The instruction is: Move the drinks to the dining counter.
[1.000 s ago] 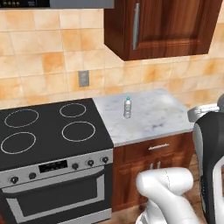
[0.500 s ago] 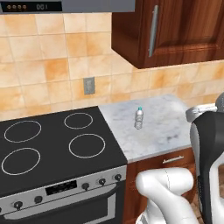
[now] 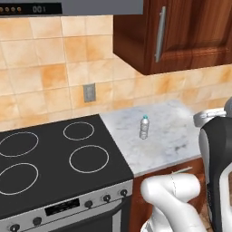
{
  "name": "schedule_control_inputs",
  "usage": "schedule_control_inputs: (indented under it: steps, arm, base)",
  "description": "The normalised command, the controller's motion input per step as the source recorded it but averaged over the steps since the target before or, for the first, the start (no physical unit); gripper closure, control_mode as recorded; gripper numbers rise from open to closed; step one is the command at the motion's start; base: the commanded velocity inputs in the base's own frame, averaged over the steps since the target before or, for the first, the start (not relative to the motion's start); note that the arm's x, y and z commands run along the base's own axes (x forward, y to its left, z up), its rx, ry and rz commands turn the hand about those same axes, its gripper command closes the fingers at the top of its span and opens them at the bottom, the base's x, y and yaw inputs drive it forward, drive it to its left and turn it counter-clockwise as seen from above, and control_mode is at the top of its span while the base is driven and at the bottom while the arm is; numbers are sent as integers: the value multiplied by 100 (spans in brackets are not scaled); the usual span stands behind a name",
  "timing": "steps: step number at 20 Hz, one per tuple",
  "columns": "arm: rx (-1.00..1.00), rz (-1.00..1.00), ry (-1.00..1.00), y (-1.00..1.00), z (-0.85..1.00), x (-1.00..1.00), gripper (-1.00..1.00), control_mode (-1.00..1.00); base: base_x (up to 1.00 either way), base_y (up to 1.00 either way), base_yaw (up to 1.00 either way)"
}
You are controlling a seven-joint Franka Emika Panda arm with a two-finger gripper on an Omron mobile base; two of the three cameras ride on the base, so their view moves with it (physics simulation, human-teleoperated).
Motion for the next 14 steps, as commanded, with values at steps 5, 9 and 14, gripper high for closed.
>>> schedule_control_inputs:
  steps: [5,9,14]
  arm:
    - [0,0,0,0,0,0,-100,100]
    - [0,0,0,0,0,0,-100,100]
    - [0,0,0,0,0,0,-100,100]
  base:
    - [55,11,-44]
    - [62,20,-30]
    - [41,39,-11]
